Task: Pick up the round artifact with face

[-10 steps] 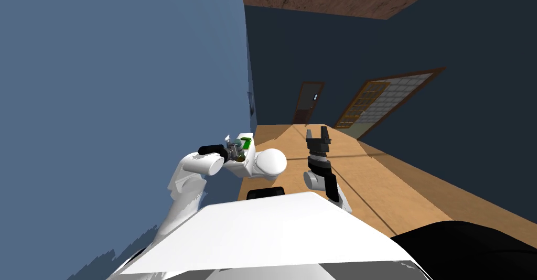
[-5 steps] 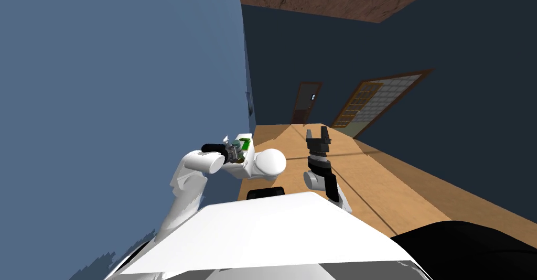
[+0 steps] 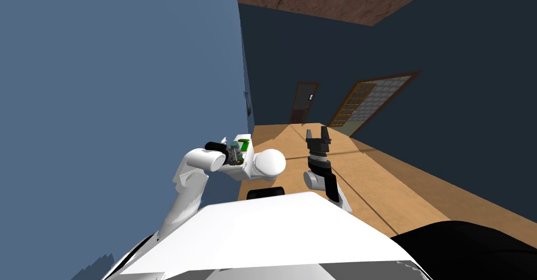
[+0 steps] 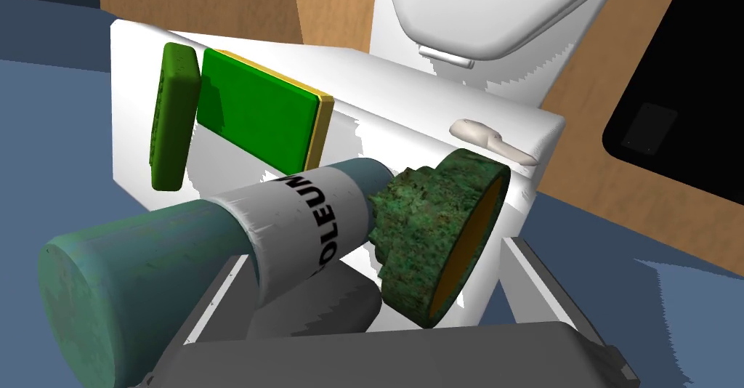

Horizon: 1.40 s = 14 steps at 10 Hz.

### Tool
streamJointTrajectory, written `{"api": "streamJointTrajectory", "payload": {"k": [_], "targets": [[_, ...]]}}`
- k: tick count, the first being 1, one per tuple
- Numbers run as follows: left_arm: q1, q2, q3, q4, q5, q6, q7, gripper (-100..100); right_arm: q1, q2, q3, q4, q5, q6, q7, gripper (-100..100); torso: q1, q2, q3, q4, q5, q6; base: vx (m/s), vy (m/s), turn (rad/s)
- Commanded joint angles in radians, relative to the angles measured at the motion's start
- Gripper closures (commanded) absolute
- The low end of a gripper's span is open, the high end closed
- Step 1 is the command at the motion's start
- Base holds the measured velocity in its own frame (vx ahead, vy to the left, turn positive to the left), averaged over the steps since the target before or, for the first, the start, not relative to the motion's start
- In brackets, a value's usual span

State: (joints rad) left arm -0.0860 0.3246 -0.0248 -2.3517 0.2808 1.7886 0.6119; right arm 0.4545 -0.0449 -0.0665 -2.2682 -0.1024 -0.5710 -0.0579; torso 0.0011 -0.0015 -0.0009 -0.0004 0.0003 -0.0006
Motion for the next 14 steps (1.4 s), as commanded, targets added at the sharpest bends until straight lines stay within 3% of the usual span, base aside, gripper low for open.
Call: {"api": "streamJointTrajectory", "payload": {"k": [1,6,7,8,9,13,14], "targets": [[-0.015,0.005,-0.005,0.012,0.007,0.05,0.007,-100,0.0,0.0,0.0,0.0,0.0,0.0,0.0,0,0.0,0.0,0.0,0.0,0.0,0.0,0.028,0.021,-0.092],[-0.028,0.016,-0.016,0.044,0.02,0.149,0.012,-100,0.0,0.0,0.0,0.0,0.0,0.0,0.0,0,0.001,-0.002,-0.001,-0.001,0.0,0.0,0.025,0.018,-0.045],[-0.024,0.015,-0.015,0.038,0.018,0.134,0.011,-100,0.0,0.0,0.0,0.0,0.0,0.0,0.0,0,0.001,-0.002,-0.001,-0.001,0.0,0.0,0.009,0.007,-0.005],[-0.024,0.015,-0.015,0.038,0.019,0.138,0.011,0,0.0,0.0,0.0,0.0,0.0,0.0,0.0,0,0.0,-0.001,-0.001,-0.001,0.0,0.0,0.0,0.0,0.0],[-0.024,0.012,-0.016,0.069,0.012,0.107,0.0,-100,0.0,0.0,0.0,0.0,0.0,0.0,0.0,0,0.0,-0.001,-0.001,-0.001,0.0,0.0,-0.01,-0.005,-0.002],[-0.024,0.006,-0.017,0.142,-0.004,0.036,-0.025,-100,0.0,0.0,0.0,0.0,0.0,0.0,0.0,0,0.001,-0.004,-0.003,-0.002,0.001,0.001,-0.015,-0.01,-0.003],[-0.025,0.007,-0.016,0.128,0.0,0.052,-0.02,-100,0.0,0.0,0.0,0.0,0.0,0.0,0.0,0,0.001,-0.006,-0.004,-0.003,0.002,0.001,-0.008,-0.005,-0.001]]}}
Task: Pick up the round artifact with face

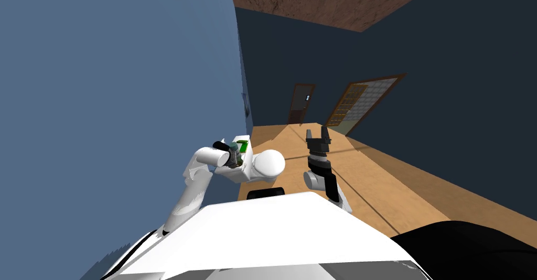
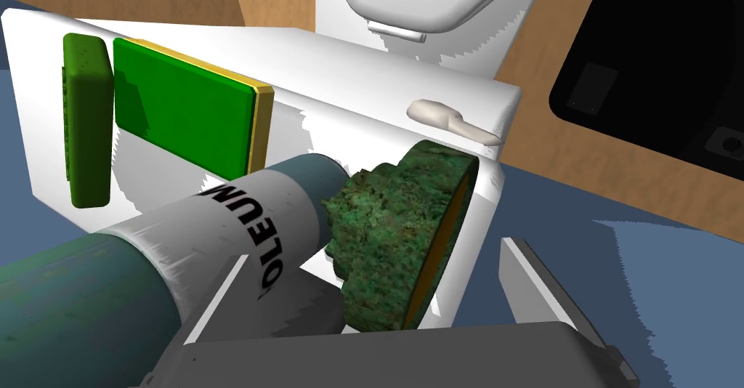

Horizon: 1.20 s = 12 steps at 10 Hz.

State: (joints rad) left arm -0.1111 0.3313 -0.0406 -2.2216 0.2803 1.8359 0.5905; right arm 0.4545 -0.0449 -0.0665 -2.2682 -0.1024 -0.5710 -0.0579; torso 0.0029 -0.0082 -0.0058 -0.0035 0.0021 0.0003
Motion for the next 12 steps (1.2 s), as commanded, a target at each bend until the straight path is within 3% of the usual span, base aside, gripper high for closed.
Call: {"api": "streamJointTrajectory", "payload": {"k": [1,5,6,7,10,11,12], "targets": [[0.0,0.0,0.0,0.0,0.0,0.0,0.0,100,0.0,0.0,0.0,0.0,0.0,0.0,0.0,0,0.0,0.0,0.0,0.0,0.0,0.0,0.0,0.0,0.0],[0.0,0.0,-0.001,0.0,0.001,0.001,-0.001,100,0.0,0.0,0.0,0.0,0.0,0.0,0.0,0,0.001,-0.001,-0.001,0.0,0.0,-0.001,0.0,0.0,0.0],[0.0,0.0,-0.001,0.0,0.001,0.001,-0.002,0,0.0,0.0,0.0,0.0,0.0,0.0,0.0,0,0.001,-0.001,0.0,0.0,0.0,-0.001,0.0,0.0,0.0],[0.001,0.002,0.0,-0.03,0.006,0.029,0.011,100,0.0,0.0,0.0,0.0,0.0,0.0,0.0,0,0.001,-0.001,0.0,0.0,0.0,-0.001,0.014,0.01,0.009],[0.001,0.008,0.001,-0.092,0.019,0.09,0.032,100,0.0,0.0,0.0,0.0,0.0,0.0,0.0,0,0.001,-0.002,-0.001,0.0,0.0,-0.001,0.021,0.014,0.006],[0.001,0.006,-0.002,-0.078,0.014,0.075,0.028,100,0.0,0.0,0.0,0.0,0.0,0.0,0.0,0,0.001,-0.001,-0.001,0.0,0.0,-0.001,0.008,0.004,0.001],[0.001,0.006,-0.002,-0.08,0.015,0.079,0.029,0,0.0,0.0,0.0,0.0,0.0,0.0,0.0,0,0.001,-0.001,0.0,0.0,0.0,-0.001,0.0,0.0,0.0]]}}
